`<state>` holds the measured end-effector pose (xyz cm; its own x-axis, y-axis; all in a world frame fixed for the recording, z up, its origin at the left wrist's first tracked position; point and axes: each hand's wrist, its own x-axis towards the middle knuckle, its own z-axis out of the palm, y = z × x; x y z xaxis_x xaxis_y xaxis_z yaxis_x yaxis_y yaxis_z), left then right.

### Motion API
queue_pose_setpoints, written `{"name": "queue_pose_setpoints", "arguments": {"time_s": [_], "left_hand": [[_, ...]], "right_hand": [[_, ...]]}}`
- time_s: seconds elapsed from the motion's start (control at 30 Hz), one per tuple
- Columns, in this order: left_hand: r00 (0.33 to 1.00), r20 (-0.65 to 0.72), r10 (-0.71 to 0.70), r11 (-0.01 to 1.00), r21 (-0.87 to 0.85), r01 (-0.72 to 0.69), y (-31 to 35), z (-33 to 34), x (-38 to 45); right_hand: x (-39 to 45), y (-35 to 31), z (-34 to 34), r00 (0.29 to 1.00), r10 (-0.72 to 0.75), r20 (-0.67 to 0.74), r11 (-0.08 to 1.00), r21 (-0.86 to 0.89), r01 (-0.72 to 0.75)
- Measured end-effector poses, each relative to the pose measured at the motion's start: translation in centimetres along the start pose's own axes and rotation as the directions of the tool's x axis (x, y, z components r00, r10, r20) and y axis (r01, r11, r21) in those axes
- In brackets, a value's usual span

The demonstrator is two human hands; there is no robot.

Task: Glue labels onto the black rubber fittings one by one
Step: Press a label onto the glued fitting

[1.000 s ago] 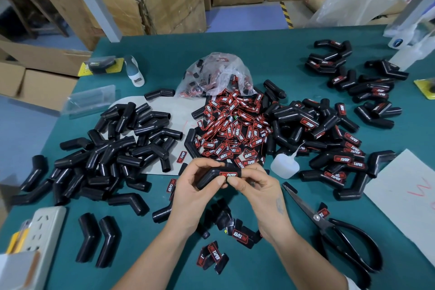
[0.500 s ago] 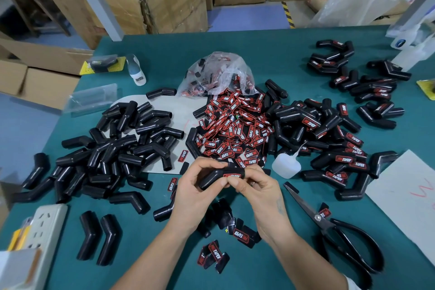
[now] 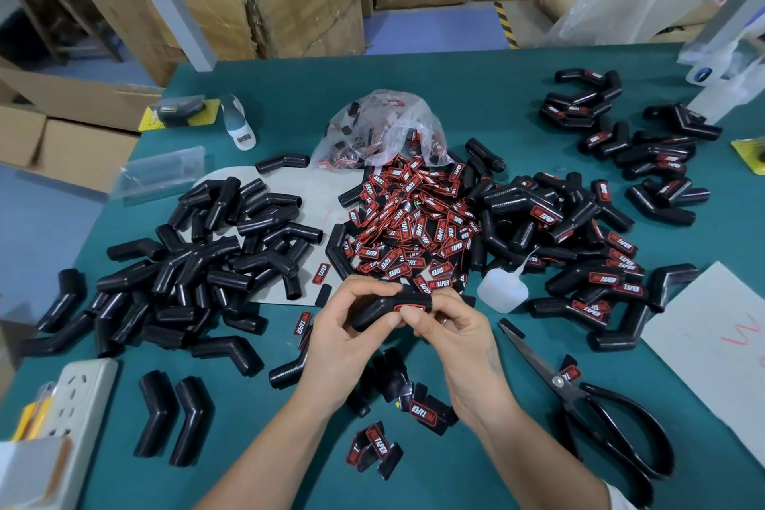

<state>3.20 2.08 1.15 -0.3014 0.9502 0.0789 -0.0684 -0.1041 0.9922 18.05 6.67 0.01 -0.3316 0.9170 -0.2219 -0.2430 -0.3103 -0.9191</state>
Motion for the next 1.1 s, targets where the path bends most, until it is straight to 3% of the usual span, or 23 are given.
{"name": "queue_pose_setpoints", "arguments": {"time_s": [0.37,0.57,0.7,1.1], "left_hand": [[0.989,0.001,0.145,0.989,-0.005,-0.145,-0.5,0.2,-0.2],[0.95,0.053,0.308,0.921,0.234,-0.312,-1.5,-0.4,-0.2],[0.922,0.104,0.373,0.877,0.285,-0.387,-1.7,-0.7,-0.1],[0.902,0.104,0.419,0.83,0.359,-0.427,-1.7,-0.8,0.3]], "right_hand": [[-0.1,-0.1,0.0,1.0,-0.016,0.014,1.0,-0.024,0.016],[-0.2,-0.4,0.1,0.999,0.003,0.04,1.0,0.014,-0.003],[-0.3,-0.6,0.1,0.998,0.018,0.054,0.999,0.033,-0.02],[-0.5,-1.2,0.0,0.997,0.032,0.066,0.999,0.019,-0.033]]}}
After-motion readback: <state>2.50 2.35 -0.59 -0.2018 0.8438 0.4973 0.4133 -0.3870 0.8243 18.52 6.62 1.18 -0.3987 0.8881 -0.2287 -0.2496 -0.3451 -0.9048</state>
